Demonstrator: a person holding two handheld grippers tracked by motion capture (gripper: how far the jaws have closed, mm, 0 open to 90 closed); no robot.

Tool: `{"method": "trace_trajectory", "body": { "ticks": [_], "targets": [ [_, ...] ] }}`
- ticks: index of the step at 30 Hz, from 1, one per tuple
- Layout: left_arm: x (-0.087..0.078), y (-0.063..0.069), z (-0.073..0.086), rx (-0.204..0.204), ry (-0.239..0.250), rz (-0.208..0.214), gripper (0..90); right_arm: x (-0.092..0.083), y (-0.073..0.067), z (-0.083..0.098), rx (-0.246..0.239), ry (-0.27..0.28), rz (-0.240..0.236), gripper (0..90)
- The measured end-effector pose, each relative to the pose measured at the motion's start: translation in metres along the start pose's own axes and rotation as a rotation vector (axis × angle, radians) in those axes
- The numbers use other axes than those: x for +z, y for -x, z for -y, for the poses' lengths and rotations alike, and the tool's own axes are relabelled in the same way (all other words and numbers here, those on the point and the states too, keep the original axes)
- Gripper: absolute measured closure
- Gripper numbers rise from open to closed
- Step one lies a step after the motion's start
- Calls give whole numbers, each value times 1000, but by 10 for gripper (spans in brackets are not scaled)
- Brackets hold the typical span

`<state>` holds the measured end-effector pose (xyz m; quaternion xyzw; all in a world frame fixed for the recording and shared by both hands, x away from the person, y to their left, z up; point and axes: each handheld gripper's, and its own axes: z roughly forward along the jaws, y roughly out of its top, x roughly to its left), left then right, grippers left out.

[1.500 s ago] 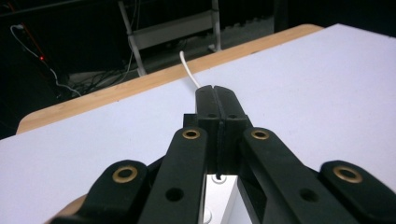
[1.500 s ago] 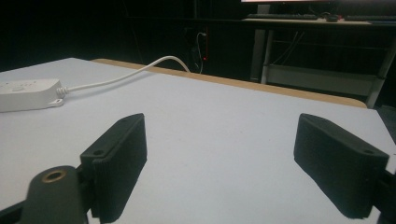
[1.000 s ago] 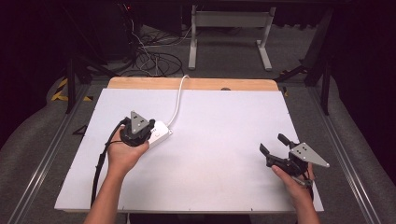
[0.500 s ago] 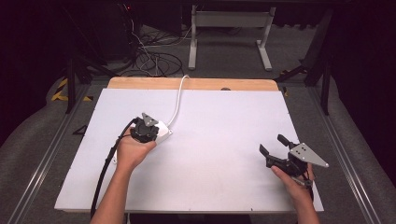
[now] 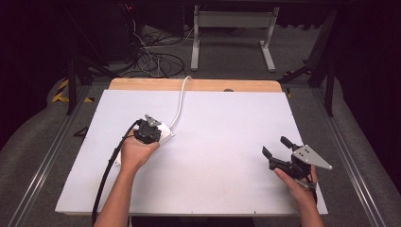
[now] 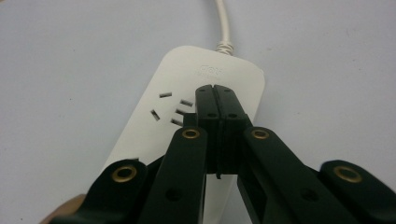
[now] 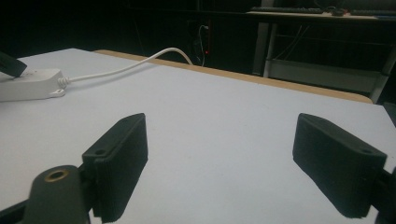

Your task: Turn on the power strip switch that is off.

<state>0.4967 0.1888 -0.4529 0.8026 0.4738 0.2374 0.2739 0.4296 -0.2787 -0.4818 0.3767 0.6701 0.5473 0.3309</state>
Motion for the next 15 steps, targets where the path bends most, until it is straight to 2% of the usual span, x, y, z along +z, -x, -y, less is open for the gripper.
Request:
{"method": "trace_trajectory", "body": {
  "ticks": [2,4,5,7,9,11,15],
  "targets": [
    [1,1,1,10,3,-12,900,0,-1,0,3,2,2,185],
    [2,2,1,0,9,-13,900,0,-1,0,0,2,1,185],
    [3,2,1,-21,13,9,900,0,-1,0,-1,3,2,185],
    [3,4,0,-28,9,4,900,0,-1,0,-2,3,3,185],
    [2,3,0,-38,-6,21,900,0,-1,-1,4,3,4,185],
    [1,4,0,-27,-12,17,900,-1,0,-1,2,5,6,185],
    [2,5,0,-31,-13,12,900,-3,1,-1,4,8,12,185]
  ]
}}
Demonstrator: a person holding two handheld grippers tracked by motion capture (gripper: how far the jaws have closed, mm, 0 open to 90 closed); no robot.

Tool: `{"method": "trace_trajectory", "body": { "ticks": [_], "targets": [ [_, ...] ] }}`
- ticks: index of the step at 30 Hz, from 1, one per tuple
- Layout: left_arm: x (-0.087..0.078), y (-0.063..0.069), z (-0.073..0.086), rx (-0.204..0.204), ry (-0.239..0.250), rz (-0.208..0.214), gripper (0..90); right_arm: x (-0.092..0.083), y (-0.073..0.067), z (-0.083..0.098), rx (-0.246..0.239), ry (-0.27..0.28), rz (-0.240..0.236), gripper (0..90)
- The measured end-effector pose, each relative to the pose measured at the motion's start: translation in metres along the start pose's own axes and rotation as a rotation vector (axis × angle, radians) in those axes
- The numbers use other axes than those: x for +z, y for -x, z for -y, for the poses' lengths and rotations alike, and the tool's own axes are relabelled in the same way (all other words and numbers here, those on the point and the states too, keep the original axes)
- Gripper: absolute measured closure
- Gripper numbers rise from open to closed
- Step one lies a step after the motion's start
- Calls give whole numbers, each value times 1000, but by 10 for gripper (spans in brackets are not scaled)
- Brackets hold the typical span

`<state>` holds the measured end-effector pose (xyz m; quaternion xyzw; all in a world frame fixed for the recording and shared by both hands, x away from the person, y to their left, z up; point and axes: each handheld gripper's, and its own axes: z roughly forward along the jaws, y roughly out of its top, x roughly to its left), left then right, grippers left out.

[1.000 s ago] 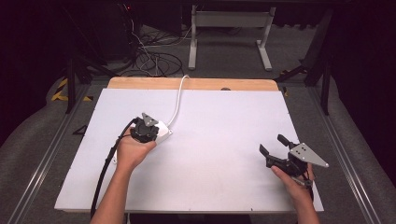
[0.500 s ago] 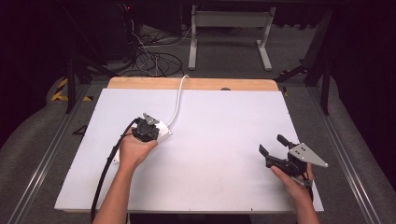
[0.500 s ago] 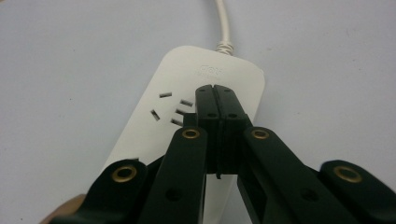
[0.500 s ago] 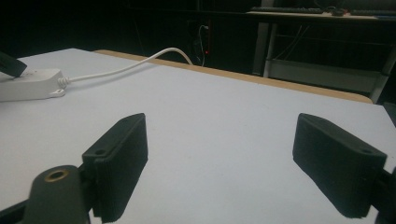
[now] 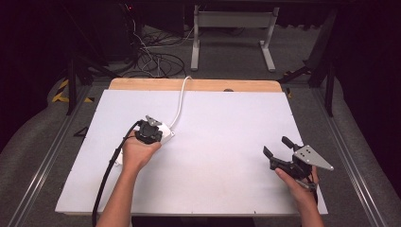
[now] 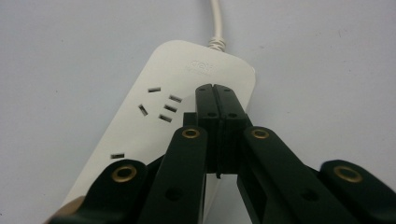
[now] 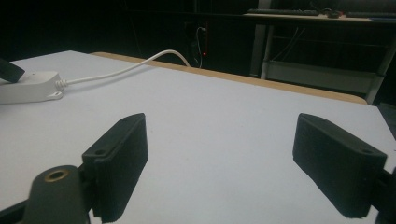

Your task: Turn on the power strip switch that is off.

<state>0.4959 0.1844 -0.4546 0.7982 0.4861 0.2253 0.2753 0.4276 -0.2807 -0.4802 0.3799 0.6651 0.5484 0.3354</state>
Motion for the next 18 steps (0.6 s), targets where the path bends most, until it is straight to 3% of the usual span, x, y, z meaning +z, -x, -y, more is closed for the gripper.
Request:
{"method": "trace_trajectory", "body": {
  "ticks": [10,11,14,18],
  "targets": [
    [1,-3,0,-36,-10,18,900,0,0,-1,1,7,4,184],
    [1,-3,0,-21,-13,13,900,-1,0,-2,6,7,5,184],
    [1,-2,0,-34,-10,17,900,-2,1,-2,5,13,9,184],
    [2,-3,4,-14,27,26,900,-3,1,-3,12,20,10,184]
  ]
}}
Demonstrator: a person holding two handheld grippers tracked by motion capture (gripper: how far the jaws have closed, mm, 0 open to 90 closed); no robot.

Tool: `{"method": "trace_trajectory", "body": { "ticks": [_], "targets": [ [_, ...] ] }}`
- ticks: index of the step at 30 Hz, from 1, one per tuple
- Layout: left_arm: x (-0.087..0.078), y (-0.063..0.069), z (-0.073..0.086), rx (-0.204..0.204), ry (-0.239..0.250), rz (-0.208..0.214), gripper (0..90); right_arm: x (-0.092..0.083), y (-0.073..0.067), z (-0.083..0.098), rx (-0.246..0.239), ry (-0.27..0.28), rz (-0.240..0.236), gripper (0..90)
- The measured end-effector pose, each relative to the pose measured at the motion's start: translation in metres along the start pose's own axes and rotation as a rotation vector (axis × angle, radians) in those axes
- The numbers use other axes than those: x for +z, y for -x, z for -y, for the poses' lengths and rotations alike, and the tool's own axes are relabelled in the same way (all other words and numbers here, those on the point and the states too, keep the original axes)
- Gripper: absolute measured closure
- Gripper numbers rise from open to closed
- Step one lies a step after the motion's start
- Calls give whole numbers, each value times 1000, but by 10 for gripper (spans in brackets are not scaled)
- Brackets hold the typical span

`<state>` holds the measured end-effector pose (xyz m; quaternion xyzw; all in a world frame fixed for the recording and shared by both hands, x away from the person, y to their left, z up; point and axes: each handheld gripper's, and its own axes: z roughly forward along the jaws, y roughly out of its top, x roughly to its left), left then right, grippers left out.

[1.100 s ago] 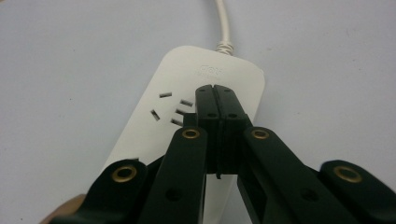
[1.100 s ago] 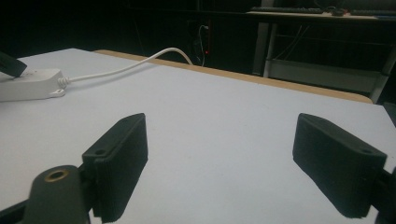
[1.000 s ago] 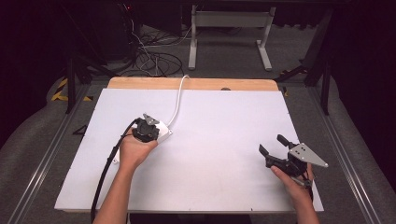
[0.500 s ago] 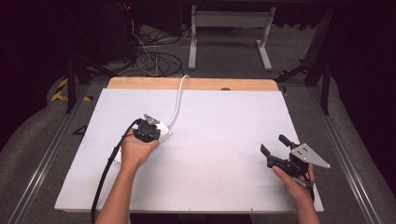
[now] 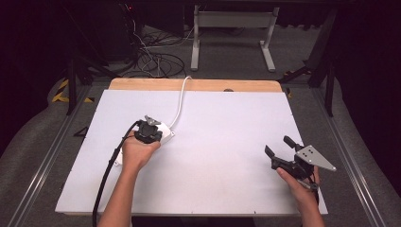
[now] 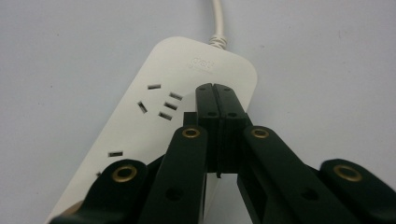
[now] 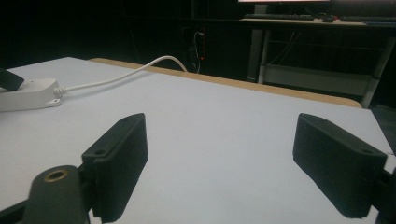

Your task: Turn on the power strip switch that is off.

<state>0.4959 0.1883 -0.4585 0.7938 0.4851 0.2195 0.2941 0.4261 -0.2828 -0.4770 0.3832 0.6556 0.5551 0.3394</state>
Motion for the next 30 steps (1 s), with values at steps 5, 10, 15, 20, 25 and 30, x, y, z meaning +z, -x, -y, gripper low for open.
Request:
{"method": "trace_trajectory", "body": {
  "ticks": [5,10,15,20,25,30],
  "targets": [
    [0,-3,8,-2,122,42,875,-1,0,0,2,0,-2,184],
    [-16,-9,11,-42,216,21,873,0,2,1,6,0,4,184],
    [-41,-14,27,-121,392,-2,799,1,-1,0,2,-3,-1,184],
    [-52,-22,48,-183,528,-41,361,2,-2,0,-7,-3,-4,185],
    [-70,-20,59,-149,714,-168,55,5,-4,-1,-12,-5,-10,184],
    [-82,-18,72,-143,737,-217,29,8,-7,-1,-20,-9,-21,184]
  ]
}}
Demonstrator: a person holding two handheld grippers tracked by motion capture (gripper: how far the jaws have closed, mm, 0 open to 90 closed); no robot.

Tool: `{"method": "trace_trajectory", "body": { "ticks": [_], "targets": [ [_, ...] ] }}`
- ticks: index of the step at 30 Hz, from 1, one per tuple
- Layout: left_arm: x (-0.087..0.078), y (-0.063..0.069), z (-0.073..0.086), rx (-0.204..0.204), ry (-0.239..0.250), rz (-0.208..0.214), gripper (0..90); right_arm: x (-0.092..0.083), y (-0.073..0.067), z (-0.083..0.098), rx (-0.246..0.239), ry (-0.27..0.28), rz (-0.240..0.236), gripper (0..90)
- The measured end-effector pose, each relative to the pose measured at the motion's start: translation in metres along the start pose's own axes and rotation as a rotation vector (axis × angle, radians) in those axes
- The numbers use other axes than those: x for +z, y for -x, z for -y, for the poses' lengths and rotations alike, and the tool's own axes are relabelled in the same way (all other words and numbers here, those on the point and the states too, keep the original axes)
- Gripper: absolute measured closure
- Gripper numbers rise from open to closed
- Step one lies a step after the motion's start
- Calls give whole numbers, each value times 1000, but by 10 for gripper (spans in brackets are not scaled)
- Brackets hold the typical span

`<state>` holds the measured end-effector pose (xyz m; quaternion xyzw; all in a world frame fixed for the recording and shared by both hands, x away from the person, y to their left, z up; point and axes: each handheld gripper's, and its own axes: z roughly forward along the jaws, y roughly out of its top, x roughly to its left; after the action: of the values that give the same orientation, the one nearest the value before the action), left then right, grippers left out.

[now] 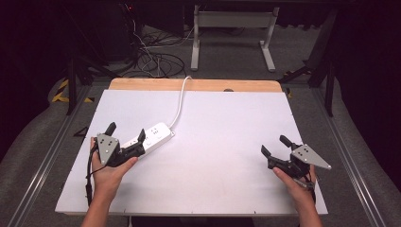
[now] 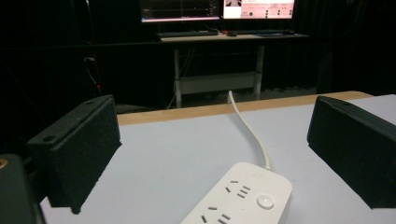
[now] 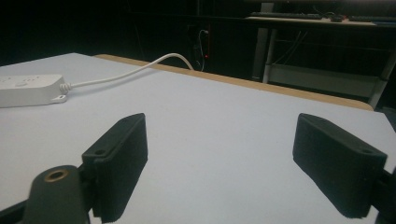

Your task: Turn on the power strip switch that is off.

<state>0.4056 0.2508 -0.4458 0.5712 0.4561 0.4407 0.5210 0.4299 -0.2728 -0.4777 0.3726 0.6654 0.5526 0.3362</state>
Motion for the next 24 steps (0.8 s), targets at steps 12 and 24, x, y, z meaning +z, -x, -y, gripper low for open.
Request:
{"method": "trace_trajectory", "body": {
  "ticks": [12,24],
  "targets": [
    [-29,-16,4,30,69,-56,6,2,-1,-2,-3,7,-8,184],
    [-50,-31,9,0,94,-117,7,1,-2,-3,0,7,-9,183]
  ]
}}
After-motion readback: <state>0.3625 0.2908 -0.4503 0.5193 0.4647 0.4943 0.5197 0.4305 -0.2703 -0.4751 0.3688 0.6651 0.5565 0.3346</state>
